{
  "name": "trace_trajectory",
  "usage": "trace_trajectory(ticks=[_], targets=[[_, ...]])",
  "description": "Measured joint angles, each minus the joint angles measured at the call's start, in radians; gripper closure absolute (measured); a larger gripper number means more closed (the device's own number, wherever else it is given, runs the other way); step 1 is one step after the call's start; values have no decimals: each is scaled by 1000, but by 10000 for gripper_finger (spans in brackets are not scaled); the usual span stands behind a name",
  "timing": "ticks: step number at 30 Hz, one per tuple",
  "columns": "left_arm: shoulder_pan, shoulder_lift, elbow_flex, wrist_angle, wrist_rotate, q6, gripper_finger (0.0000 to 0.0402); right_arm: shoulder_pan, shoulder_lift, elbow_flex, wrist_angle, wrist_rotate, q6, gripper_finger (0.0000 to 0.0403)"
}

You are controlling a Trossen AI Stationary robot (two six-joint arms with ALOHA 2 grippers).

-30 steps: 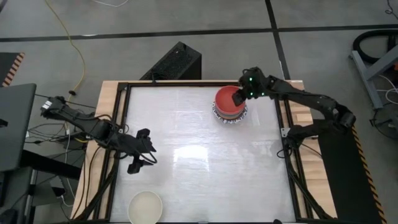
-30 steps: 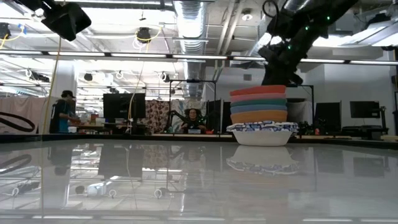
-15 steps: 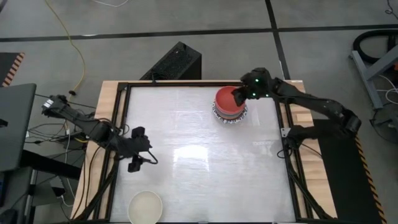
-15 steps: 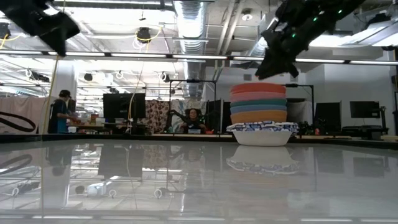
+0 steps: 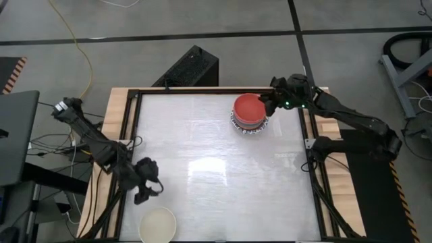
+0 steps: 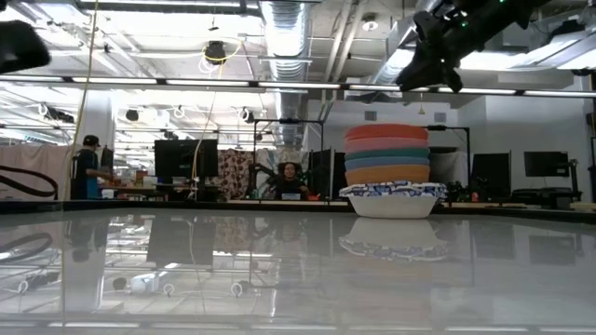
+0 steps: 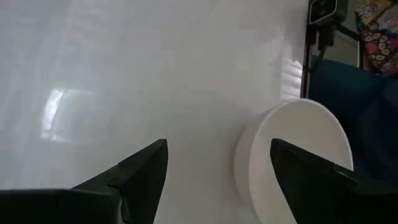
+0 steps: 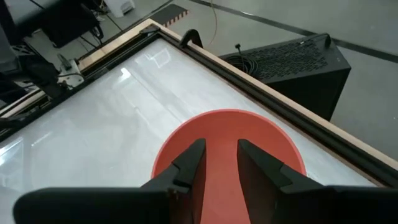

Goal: Nest bowls inside each other
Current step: Stack the white bowl into the orange bowl

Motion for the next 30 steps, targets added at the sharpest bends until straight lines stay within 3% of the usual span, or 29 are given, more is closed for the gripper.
trace_trajectory(ticks=[3,9,18,22,26,30], targets=[[-56,75,0,8,-23,-54,129,0,0,0,-11,0,0,291],[-110,231,0,41,36,-99,129,0,2,0,-12,0,0,291],[-152,352,39,110,51,-116,129,0,2,0,-23,0,0,291],[-157,429,39,113,107,-120,133,0,2,0,-37,0,0,291],[-147,510,39,114,193,-102,170,0,2,0,-52,0,1,291],[-135,549,39,118,231,-95,248,6,2,0,-51,-1,1,291]])
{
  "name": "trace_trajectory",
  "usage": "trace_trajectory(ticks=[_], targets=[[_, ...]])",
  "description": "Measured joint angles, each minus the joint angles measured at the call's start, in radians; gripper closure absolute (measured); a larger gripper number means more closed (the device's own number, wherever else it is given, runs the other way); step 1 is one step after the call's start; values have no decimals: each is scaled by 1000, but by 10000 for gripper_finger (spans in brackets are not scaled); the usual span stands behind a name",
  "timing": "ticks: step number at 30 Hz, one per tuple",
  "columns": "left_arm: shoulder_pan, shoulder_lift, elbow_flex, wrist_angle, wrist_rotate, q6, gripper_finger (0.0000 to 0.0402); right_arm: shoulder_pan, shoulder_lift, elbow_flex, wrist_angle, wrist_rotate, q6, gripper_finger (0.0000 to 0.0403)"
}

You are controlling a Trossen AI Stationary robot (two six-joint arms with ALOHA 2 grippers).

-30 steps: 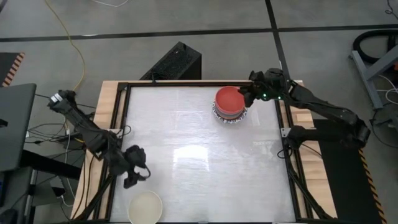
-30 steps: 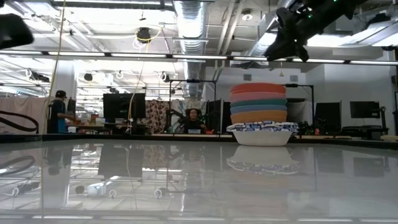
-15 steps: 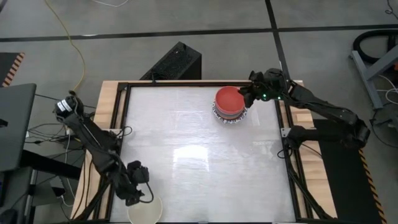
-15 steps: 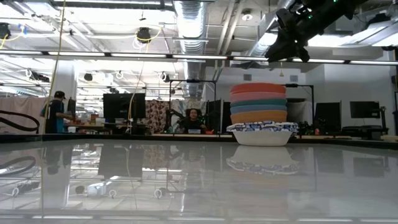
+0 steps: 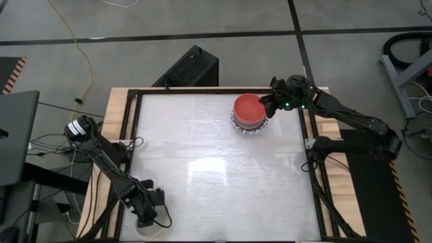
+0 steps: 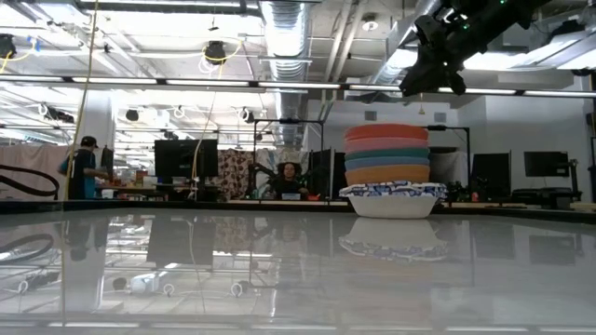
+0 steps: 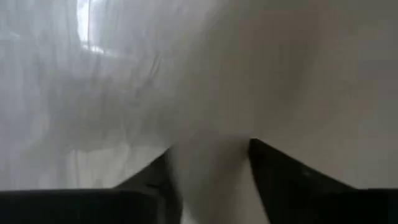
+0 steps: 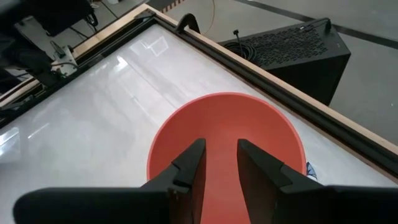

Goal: Nest bowls inside each other
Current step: Stack the white bowl into the orange bowl

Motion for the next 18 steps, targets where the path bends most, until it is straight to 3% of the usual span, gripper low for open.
trace_trajectory(ticks=[4,6,11,14,18], targets=[[18,-5,2,1,-8,0,347,18,0,0,9,0,7,291],[27,-10,3,-1,-62,-18,385,29,0,0,14,0,8,291],[79,-38,5,-52,-267,-41,396,56,0,0,27,1,10,291],[116,-73,4,-98,-455,-41,400,73,-1,0,27,28,19,291],[167,-119,0,-180,-826,-82,401,110,-2,0,40,99,26,291]])
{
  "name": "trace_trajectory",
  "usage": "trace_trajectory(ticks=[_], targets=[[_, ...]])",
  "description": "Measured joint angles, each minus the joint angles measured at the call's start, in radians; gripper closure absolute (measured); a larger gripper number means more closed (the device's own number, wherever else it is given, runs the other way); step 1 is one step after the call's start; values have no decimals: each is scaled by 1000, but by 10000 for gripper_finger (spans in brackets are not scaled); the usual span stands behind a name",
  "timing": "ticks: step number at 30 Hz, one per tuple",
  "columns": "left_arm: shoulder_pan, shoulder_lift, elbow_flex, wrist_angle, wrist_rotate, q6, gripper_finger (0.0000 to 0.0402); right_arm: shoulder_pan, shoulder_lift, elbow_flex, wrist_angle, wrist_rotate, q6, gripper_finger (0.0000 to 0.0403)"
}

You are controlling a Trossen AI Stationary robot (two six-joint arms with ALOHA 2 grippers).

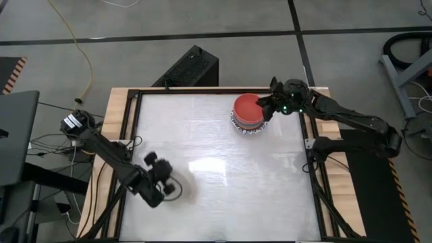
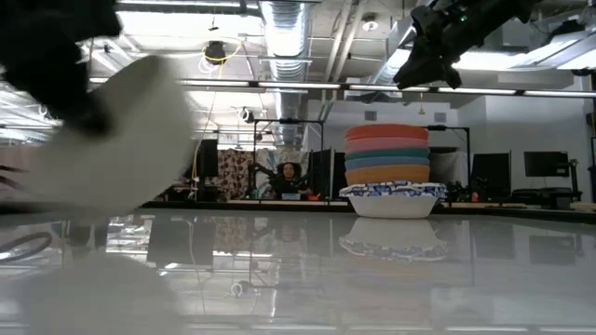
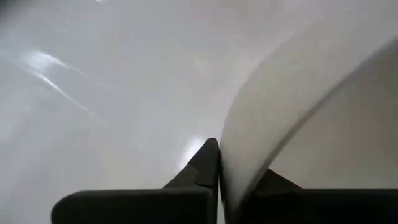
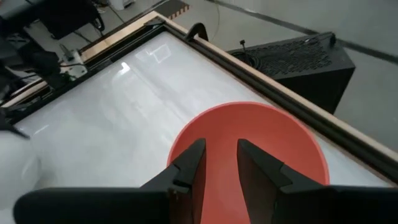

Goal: Nest bowls inside each other
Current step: Stack the white bowl into the orange bowl

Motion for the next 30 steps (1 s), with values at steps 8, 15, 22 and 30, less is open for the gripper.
trace_trajectory(ticks=[8,15,22,30], targets=[[159,-46,1,87,-612,87,401,142,0,0,133,136,-93,291],[313,-46,1,430,-633,433,401,311,4,0,253,330,-267,292],[438,-45,1,962,-250,1074,401,471,4,0,270,483,-297,292],[606,-45,3,1354,-192,1388,401,692,31,0,257,920,-253,292]])
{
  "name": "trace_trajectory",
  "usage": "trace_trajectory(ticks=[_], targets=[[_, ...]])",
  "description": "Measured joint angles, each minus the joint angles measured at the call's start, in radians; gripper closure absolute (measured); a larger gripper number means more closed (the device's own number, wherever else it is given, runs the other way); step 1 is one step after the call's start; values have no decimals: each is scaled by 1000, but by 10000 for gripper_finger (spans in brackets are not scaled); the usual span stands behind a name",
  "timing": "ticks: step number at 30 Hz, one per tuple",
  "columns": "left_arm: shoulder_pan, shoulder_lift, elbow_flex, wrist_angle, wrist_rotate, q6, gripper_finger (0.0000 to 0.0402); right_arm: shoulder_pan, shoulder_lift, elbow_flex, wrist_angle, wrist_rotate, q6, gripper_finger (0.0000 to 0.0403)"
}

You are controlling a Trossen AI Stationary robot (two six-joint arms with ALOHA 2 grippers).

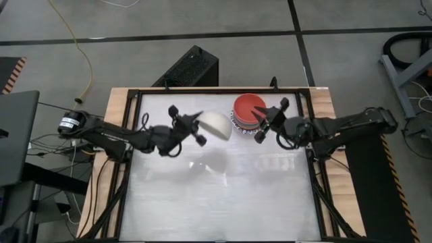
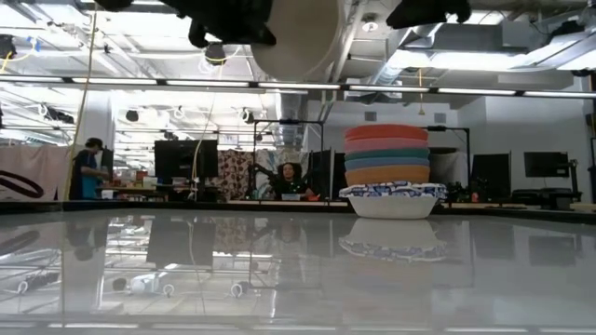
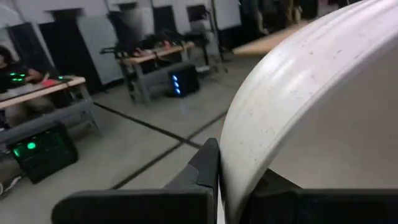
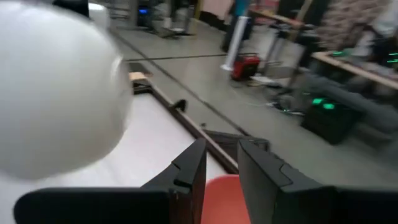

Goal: Nest bowls inside each other
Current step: Stack the white bowl into the orange bowl

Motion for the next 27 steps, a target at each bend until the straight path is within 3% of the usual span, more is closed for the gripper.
trace_trajectory(ticks=[7,12,19,27], targets=[[156,0,0,63,165,-125,401,92,154,0,89,243,-57,292],[206,0,0,70,264,-167,401,107,312,0,332,382,-230,292],[252,0,0,129,268,-95,401,107,485,0,744,394,-441,292],[294,0,0,144,360,-178,401,91,592,0,1130,342,-564,292]])
